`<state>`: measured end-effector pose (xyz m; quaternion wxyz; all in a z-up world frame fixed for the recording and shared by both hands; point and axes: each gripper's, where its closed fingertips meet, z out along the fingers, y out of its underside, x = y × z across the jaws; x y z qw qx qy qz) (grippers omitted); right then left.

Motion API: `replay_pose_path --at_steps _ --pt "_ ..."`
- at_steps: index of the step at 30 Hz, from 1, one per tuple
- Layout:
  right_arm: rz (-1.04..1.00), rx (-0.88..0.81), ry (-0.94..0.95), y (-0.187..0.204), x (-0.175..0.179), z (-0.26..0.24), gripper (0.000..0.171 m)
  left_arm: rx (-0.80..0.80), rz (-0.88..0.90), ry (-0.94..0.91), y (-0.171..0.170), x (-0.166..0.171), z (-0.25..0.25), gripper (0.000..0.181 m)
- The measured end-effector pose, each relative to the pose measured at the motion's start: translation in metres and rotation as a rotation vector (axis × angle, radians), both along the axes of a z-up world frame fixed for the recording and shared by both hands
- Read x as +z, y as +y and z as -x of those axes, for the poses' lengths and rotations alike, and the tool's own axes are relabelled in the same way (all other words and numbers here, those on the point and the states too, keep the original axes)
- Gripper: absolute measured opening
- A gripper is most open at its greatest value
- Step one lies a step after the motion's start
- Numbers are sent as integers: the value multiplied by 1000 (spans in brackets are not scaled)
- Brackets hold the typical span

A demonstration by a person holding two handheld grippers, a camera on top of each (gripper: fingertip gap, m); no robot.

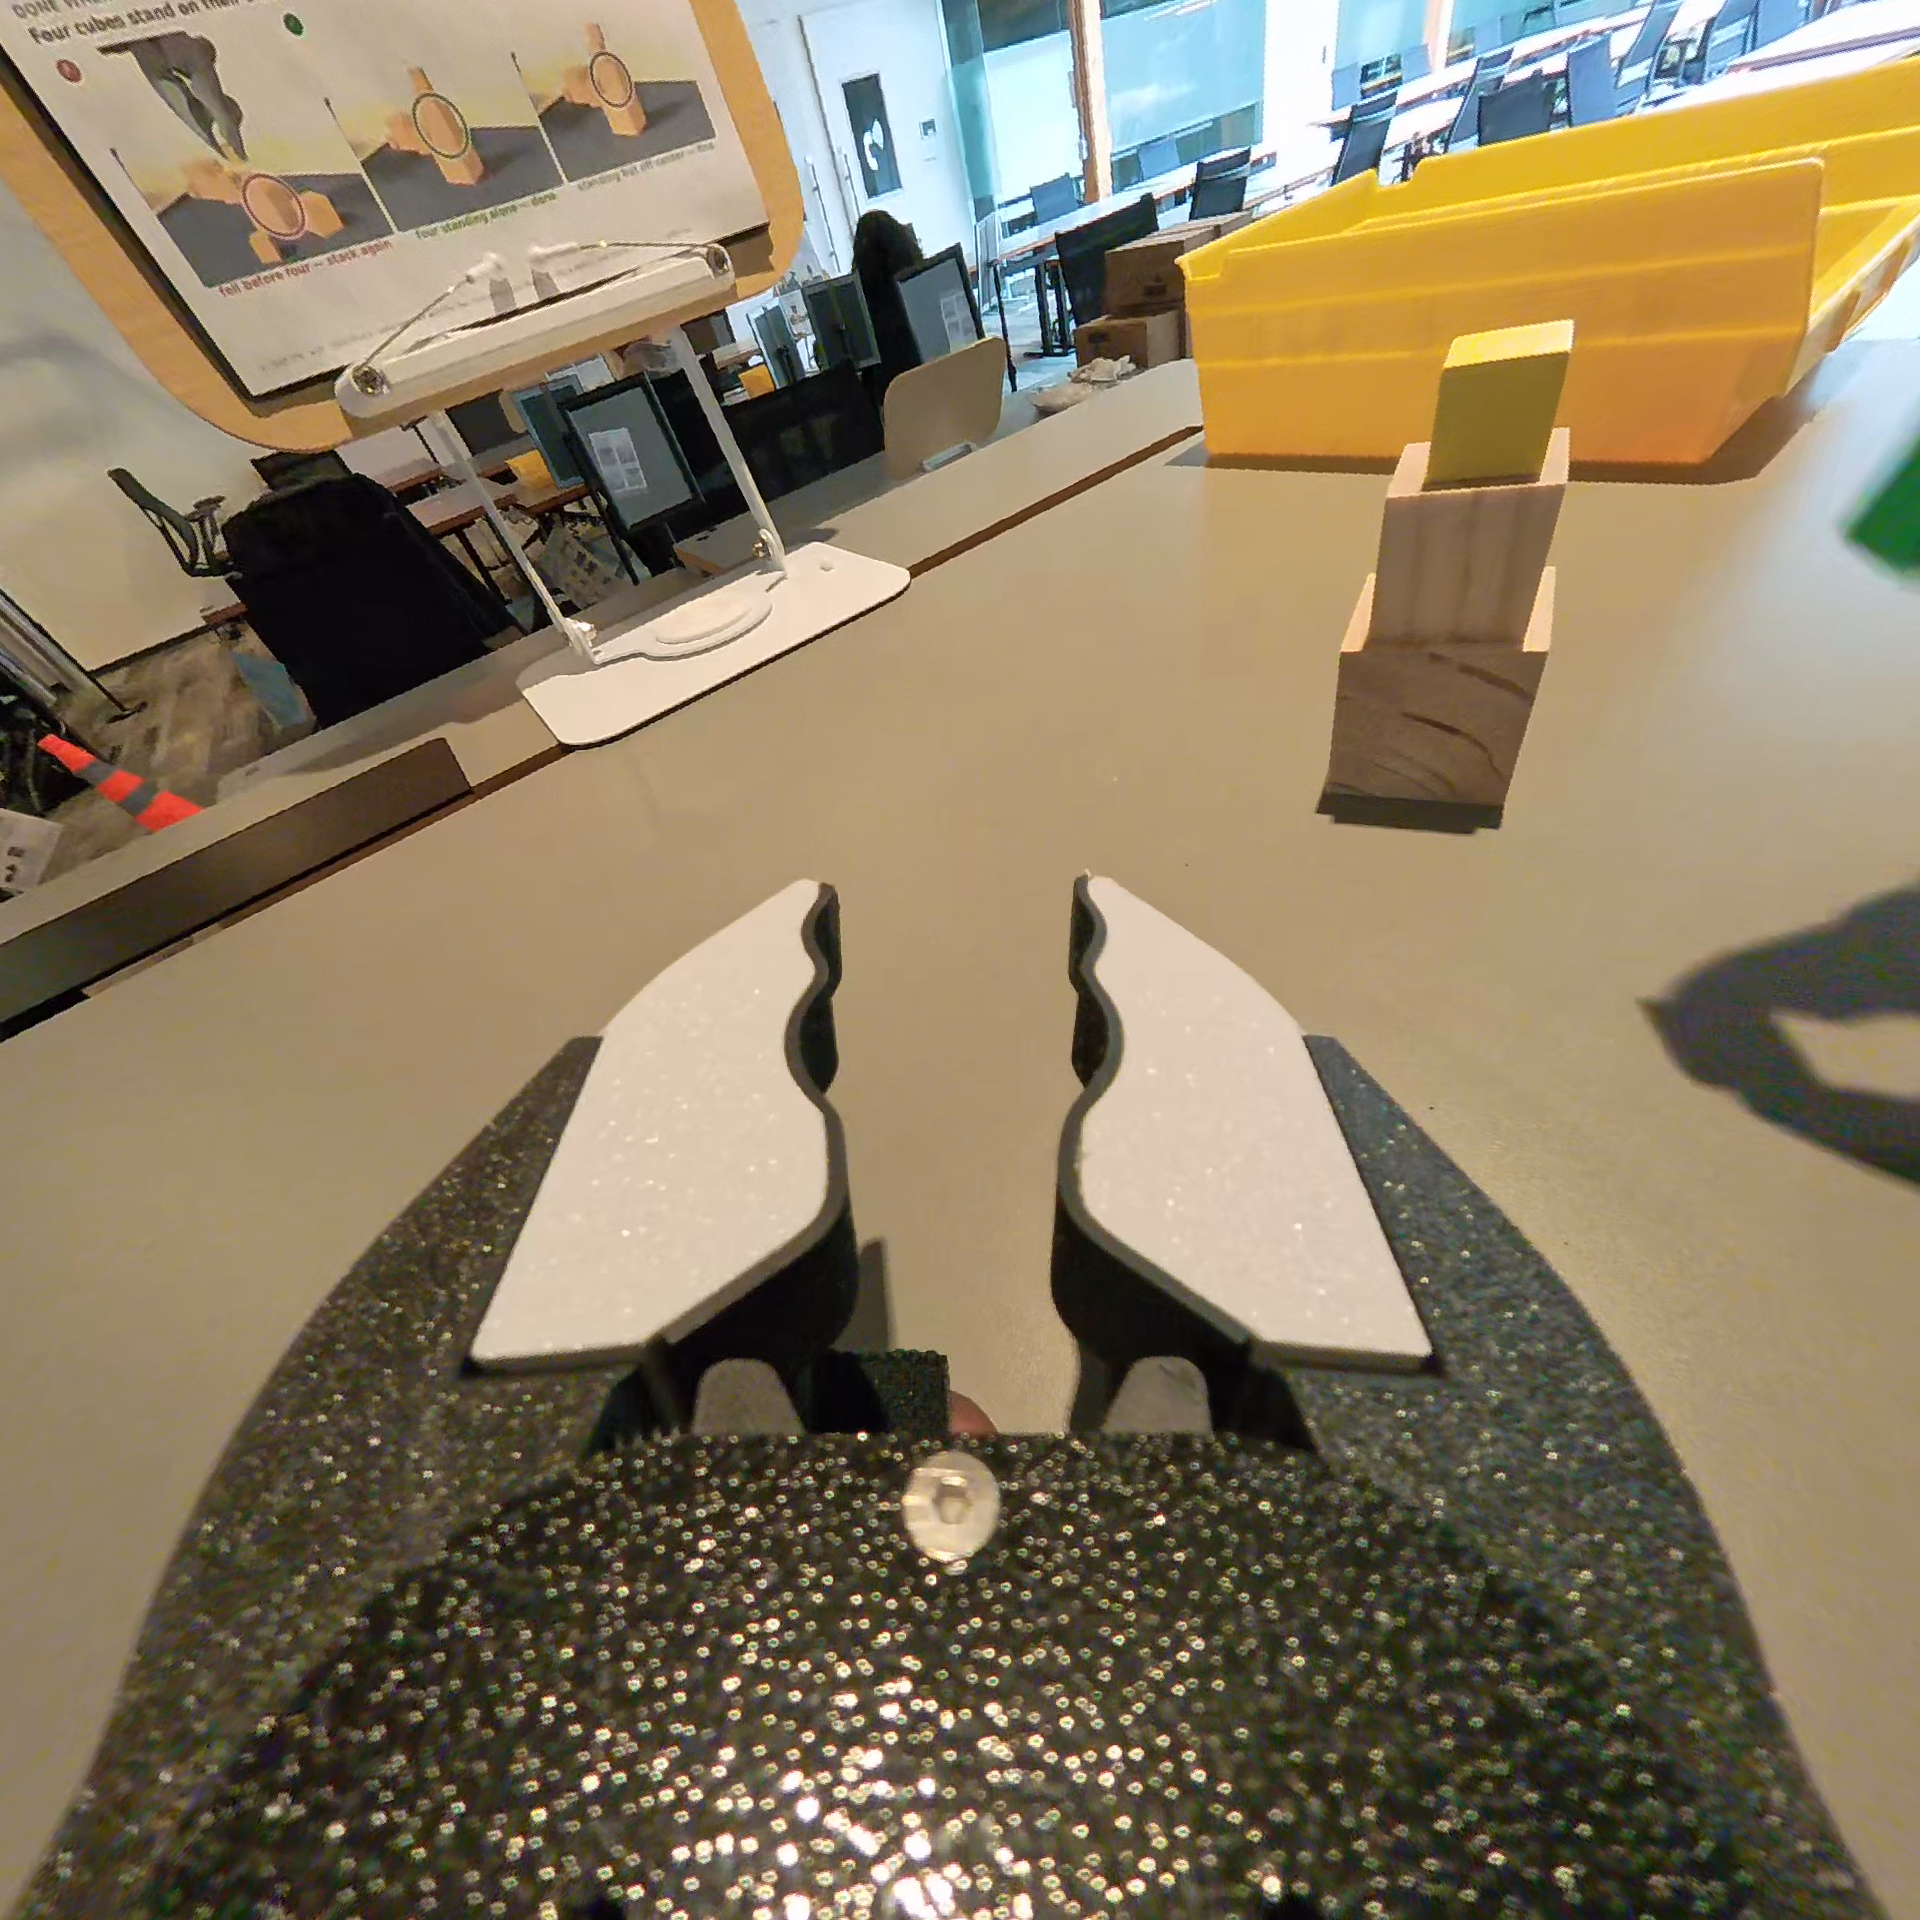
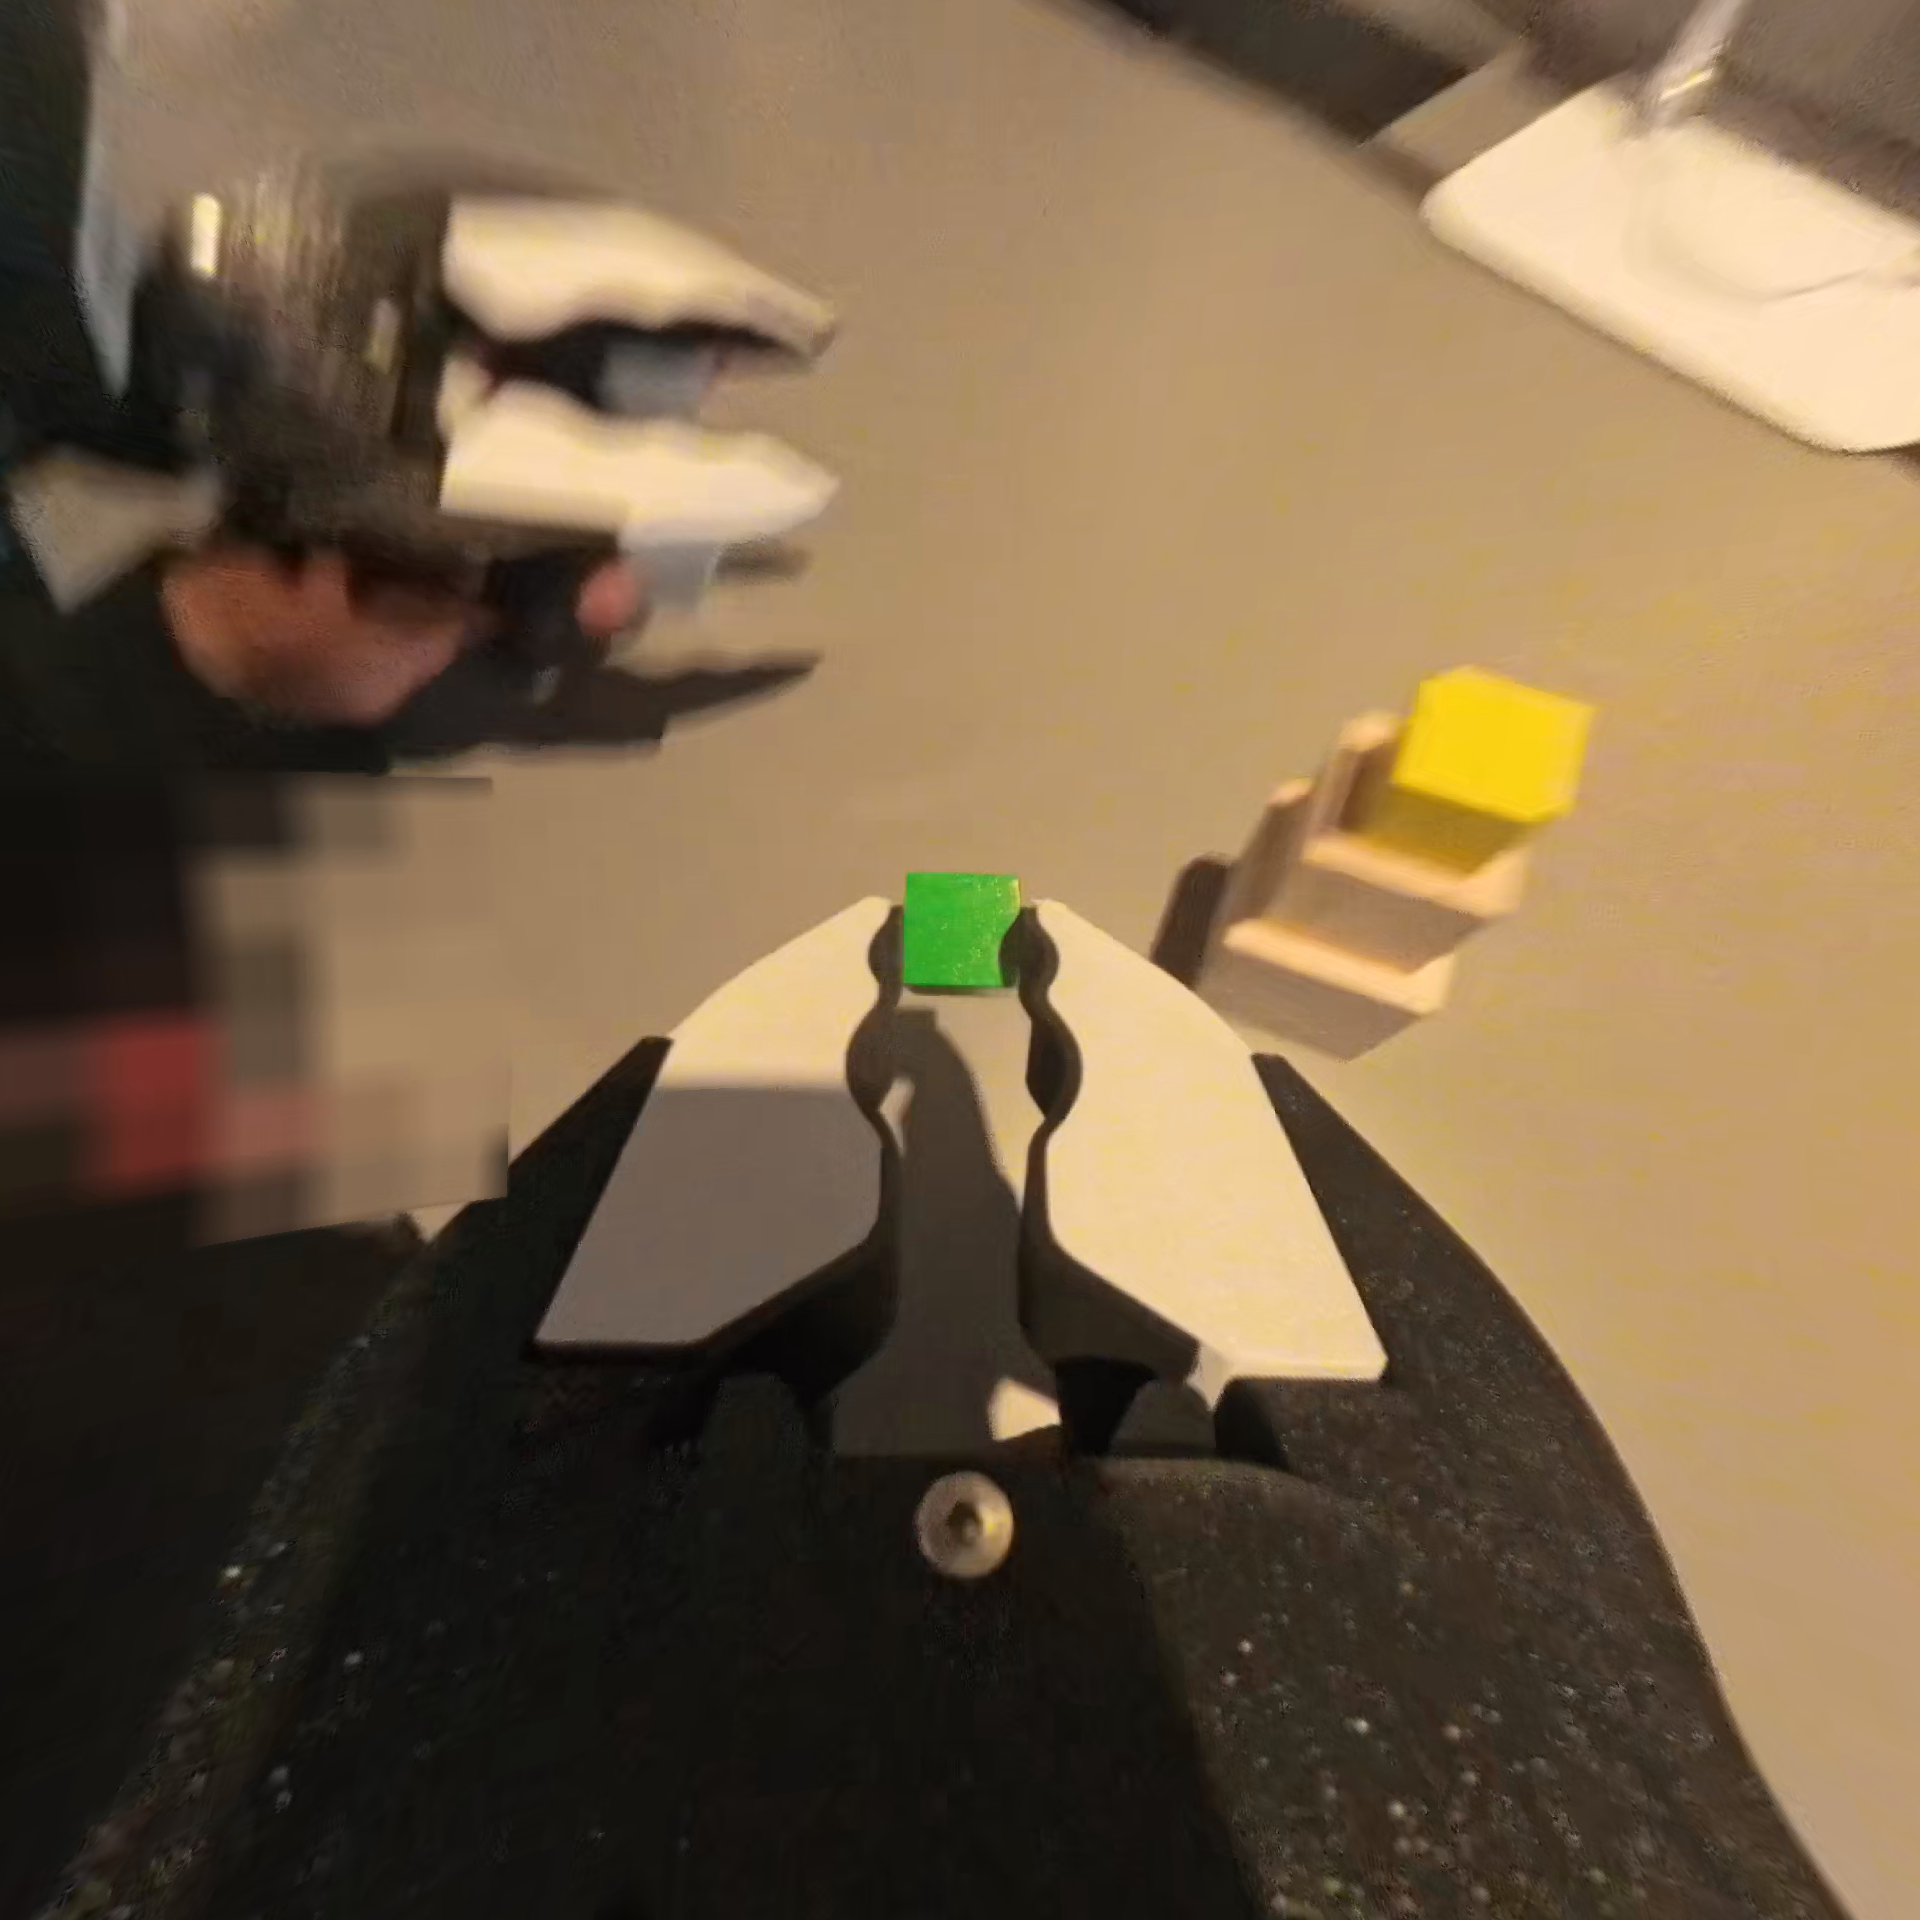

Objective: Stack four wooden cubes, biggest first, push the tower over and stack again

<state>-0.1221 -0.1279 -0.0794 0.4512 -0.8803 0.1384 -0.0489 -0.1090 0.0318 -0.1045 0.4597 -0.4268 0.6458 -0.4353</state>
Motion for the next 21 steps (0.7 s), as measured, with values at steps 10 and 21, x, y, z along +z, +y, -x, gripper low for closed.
replay_pose_path --at_steps 10,21 --pt "86 -320 74 -4 46 -97 21 13 -2 8 4 -1 2 42" --pt "267 -287 87 5 29 -103 21 28 0 40 8 -5 3 42"
